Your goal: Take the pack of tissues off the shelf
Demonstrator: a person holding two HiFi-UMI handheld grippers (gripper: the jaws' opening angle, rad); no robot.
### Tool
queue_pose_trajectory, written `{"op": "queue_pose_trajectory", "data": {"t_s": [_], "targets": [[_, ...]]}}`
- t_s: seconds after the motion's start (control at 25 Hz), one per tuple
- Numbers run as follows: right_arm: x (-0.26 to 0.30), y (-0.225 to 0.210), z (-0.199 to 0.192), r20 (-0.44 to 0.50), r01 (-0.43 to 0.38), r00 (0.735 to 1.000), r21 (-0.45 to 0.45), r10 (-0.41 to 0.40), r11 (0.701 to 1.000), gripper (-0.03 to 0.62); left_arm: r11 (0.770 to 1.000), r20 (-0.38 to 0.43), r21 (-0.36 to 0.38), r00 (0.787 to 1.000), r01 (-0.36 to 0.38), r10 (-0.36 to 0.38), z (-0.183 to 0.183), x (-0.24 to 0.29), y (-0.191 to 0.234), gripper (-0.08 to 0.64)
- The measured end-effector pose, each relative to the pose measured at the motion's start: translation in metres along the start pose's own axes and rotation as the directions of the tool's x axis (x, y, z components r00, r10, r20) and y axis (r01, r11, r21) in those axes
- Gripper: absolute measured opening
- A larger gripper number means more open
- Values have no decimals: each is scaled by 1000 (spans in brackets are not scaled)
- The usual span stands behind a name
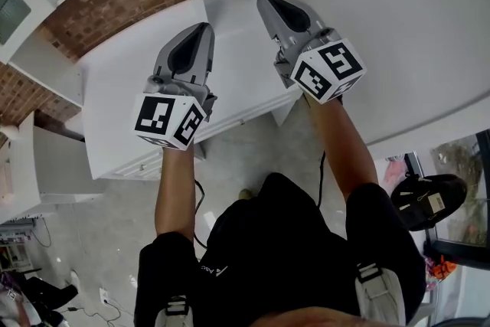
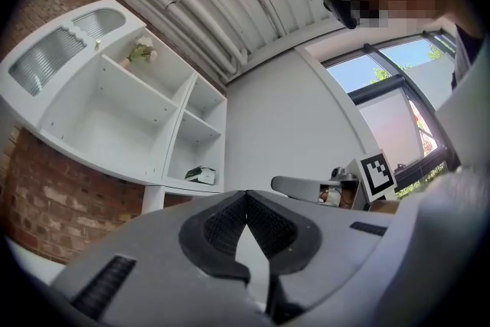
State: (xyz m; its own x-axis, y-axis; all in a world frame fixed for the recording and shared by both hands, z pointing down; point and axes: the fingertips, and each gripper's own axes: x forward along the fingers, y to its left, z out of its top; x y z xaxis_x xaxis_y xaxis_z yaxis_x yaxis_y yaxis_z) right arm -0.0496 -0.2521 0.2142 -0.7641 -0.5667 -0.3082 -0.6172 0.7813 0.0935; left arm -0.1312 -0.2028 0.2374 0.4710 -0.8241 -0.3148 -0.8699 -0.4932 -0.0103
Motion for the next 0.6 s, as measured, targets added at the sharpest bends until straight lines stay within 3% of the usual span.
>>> {"op": "queue_pose_trajectory", "data": {"t_s": [0.56, 0.6], "targets": [[130, -156, -8, 41, 63, 997, -22, -62, 998, 5, 999, 3, 15, 999, -35, 35, -24, 142, 86, -2], [139, -167, -9, 37, 66, 997, -21, -65, 998, 28, 999, 3, 14, 999, -40, 40, -26, 152, 91, -2]]}}
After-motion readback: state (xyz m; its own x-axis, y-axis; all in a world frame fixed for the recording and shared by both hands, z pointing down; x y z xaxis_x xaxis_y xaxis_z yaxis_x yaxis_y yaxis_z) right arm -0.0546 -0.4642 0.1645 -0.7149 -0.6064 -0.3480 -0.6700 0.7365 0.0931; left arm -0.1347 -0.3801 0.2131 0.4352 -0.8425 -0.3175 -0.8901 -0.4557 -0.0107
